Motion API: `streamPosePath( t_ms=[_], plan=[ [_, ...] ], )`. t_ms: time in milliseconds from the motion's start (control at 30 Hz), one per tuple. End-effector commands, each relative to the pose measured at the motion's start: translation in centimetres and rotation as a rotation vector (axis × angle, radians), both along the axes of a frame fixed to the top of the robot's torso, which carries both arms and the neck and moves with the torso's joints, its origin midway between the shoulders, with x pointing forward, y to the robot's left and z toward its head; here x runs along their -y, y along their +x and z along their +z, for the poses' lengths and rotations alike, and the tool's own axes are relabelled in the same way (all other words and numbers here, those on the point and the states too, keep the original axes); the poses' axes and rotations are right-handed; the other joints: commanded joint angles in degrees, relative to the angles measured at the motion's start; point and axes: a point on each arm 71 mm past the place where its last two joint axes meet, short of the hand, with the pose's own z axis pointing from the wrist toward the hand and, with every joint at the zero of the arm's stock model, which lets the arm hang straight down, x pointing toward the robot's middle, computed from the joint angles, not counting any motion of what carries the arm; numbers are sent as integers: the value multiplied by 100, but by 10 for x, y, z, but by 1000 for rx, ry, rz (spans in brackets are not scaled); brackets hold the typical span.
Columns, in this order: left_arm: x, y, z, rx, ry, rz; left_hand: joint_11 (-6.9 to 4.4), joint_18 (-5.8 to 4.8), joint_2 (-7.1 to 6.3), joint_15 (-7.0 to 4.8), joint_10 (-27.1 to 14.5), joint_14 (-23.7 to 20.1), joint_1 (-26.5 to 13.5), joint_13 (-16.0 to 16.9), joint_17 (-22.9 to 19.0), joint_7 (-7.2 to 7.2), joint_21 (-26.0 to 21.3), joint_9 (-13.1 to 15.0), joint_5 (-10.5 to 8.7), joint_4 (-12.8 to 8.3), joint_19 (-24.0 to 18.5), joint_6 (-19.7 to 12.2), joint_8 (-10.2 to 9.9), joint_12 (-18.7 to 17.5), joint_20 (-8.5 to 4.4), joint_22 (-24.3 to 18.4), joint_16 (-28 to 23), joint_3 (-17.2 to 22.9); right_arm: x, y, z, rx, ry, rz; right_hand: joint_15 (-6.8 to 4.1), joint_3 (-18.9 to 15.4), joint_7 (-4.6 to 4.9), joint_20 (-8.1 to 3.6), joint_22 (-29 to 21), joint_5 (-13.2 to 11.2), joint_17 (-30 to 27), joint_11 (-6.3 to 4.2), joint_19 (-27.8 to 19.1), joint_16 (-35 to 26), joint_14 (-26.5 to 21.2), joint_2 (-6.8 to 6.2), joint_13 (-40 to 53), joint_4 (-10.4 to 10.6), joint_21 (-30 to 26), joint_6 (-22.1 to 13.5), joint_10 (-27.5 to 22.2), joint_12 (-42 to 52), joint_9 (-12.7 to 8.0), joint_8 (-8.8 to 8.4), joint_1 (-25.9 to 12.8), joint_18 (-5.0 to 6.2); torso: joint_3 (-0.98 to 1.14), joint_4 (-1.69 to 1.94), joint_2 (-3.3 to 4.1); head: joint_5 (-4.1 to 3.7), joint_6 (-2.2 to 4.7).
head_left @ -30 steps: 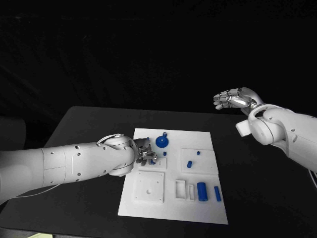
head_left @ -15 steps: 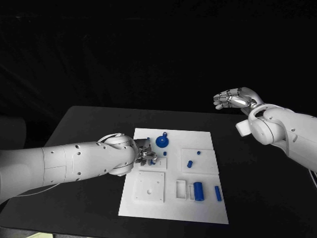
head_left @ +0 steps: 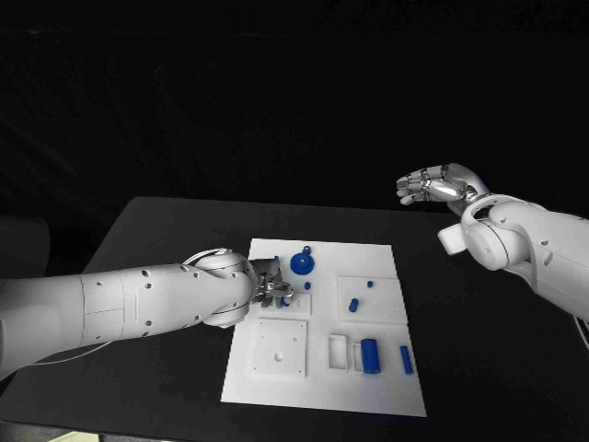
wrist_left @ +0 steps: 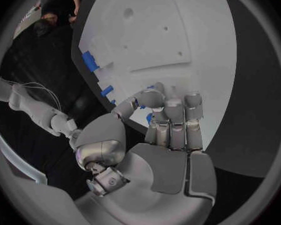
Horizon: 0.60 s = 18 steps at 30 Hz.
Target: Assemble the parts on the task board
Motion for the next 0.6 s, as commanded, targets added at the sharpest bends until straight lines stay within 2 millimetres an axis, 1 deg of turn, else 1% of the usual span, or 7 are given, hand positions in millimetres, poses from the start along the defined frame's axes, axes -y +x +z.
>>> streamPosePath(
  t_ms=[33, 167, 200, 267, 333, 367, 600],
  plan=[
    [4, -2, -3, -9, 2, -10, -211, -81, 111, -171, -189, 100, -48, 5, -12, -674, 32, 10, 5, 154, 12, 938, 47, 60, -832, -11, 44, 356, -2, 0, -1, -2, -3, 20, 56, -28, 4, -2, -1, 37, -6, -5, -54, -40, 0, 13, -7, -17, -32, -45, 32, -28, -8, 23, -9, -52, 1, -3, 1, 5, 1],
    [4, -3, -3, -13, 0, -13, -212, -93, 174, -171, -207, 91, -211, 12, -32, -686, -24, 38, -57, 154, 46, 941, 149, 202, -816, -45, 132, 408, -2, 0, -1, -2, -4, 19, 57, -28, 4, -1, -1, 41, -6, -5, -56, -42, -2, 14, -9, -18, -33, -45, 33, -30, -9, 24, -7, -53, -2, -8, 0, 12, 8],
    [4, -3, -3, -14, -2, -12, -214, -95, 210, -169, -210, 89, -270, 16, -40, -692, -37, 47, -135, 153, 60, 945, 185, 249, -814, -47, 156, 407, -2, 0, -1, -2, -4, 19, 57, -28, 4, -1, -1, 43, -7, -5, -57, -43, -2, 14, -9, -19, -33, -45, 33, -31, -10, 24, -6, -52, -2, -6, 0, 11, 9],
    [4, -3, -3, -21, -4, -12, -216, -95, 244, -164, -221, 82, -335, 16, -57, -697, -49, 53, -204, 150, 72, 939, 223, 301, -814, -44, 174, 415, -2, -1, -1, -2, -5, 19, 58, -27, 4, -1, -1, 46, -7, -4, -59, -44, -3, 14, -10, -21, -34, -45, 33, -33, -10, 24, -4, -52, 0, -5, 1, 5, 5],
    [4, -3, -3, -24, -3, -14, -216, -95, 284, -156, -237, 77, -424, 11, -82, -702, -64, 54, -385, 152, 82, 932, 268, 361, -811, -38, 193, 413, -1, -1, -1, -3, -6, 19, 59, -25, 4, -1, -1, 53, -7, -5, -60, -46, -3, 17, -12, -24, -34, -45, 34, -35, -12, 25, 2, -52, -1, -5, 1, 3, 6],
    [4, -3, -4, -26, -4, -14, -217, -95, 299, -154, -243, 75, -450, 8, -90, -703, -71, 53, -429, 154, 84, 930, 280, 378, -810, -36, 199, 415, -1, -1, -1, -3, -6, 19, 59, -23, 4, -1, -1, 58, -7, -5, -61, -47, -4, 17, -13, -26, -35, -46, 35, -37, -13, 25, 5, -52, -2, -4, 0, 1, 5],
    [6, -3, -4, -37, -4, -21, -222, -96, 345, -142, -258, 76, -553, -10, -126, -710, -93, 41, -585, 165, 99, 928, 327, 443, -805, -27, 222, 414, -2, -1, -2, -5, -8, 23, 64, -17, 4, 3, 1, 102, -8, -2, -69, -56, -6, 20, -22, -33, -38, -49, 37, -52, -20, 27, 19, -52, -5, 2, -1, -6, -1]
  ],
)
